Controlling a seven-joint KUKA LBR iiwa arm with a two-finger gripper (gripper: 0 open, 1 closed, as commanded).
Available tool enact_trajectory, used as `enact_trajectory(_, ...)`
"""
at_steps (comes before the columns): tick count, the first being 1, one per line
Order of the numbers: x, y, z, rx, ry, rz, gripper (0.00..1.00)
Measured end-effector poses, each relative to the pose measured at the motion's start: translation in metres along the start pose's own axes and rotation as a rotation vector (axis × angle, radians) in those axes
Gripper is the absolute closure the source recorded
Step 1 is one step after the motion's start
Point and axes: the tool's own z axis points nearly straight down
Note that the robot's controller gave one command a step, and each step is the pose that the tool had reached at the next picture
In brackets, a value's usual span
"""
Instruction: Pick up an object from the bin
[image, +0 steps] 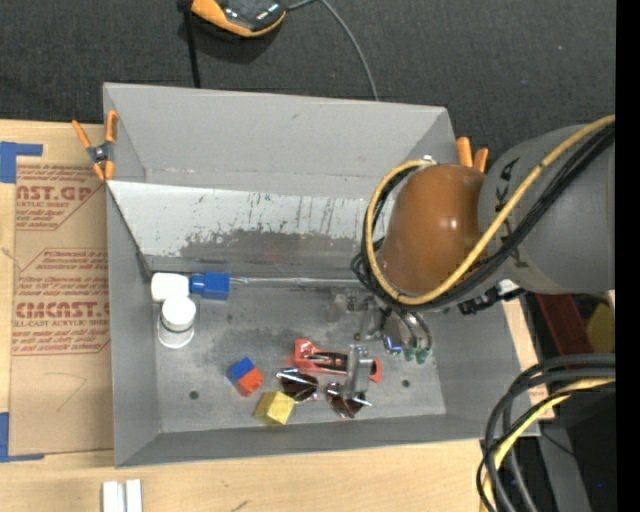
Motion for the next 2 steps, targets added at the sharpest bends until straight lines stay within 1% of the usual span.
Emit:
enact_trajectory(1,-0.002,0.0,-0.004,0.0,-0.008,0.001,0.0)
enact_trajectory(2,0.003,0.008,0.043,0.0,-0.011,-0.034,0.0)
